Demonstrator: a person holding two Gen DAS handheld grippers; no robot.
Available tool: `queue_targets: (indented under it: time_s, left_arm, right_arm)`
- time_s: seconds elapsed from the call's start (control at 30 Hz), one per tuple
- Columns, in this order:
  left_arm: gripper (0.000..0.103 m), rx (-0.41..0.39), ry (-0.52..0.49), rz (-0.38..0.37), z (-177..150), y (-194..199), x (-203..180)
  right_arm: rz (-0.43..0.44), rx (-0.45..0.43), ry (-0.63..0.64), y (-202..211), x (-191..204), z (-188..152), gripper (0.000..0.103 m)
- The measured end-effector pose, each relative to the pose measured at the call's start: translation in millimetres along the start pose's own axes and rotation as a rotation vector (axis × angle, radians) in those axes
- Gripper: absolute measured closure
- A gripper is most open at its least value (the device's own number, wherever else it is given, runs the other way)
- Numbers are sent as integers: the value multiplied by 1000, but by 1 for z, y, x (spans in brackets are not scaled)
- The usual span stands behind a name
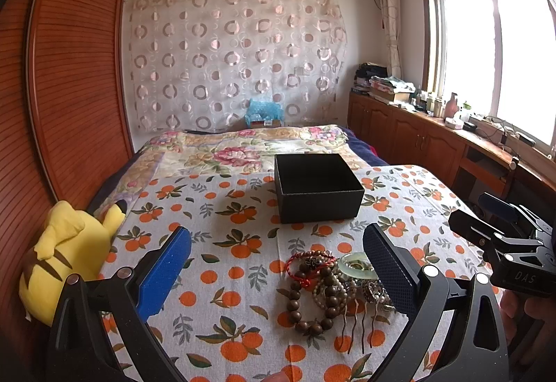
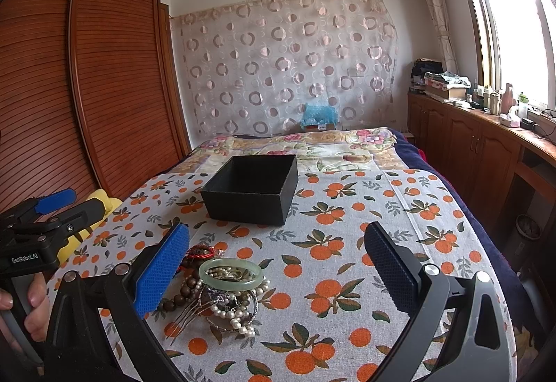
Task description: Organize jewelry
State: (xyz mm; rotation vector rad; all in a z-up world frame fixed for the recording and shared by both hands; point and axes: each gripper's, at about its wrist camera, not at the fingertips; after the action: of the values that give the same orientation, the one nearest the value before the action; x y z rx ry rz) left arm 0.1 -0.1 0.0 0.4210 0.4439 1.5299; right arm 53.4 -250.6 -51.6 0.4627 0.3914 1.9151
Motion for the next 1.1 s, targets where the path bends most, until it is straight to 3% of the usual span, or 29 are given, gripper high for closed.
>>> queue_targets:
  time_s: [0.63, 1.1]
  left_arm:
    - [7, 72, 12, -1, -14, -23, 11]
    - [7, 157, 3, -35, -24, -45, 26]
  right_arm:
    - [50, 62, 20, -18, 2, -13, 2]
    - [132, 166, 75, -40, 9, -20, 16]
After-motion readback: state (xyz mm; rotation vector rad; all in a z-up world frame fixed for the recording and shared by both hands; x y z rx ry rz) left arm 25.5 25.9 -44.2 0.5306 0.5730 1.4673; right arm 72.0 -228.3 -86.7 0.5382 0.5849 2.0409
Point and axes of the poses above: each gripper's, at about its wrist camera, not at the fingertips, and y roughly against the way its jaws point, x to its left, z to its top, and after that the axes turned 5 degrees about x, right-handed
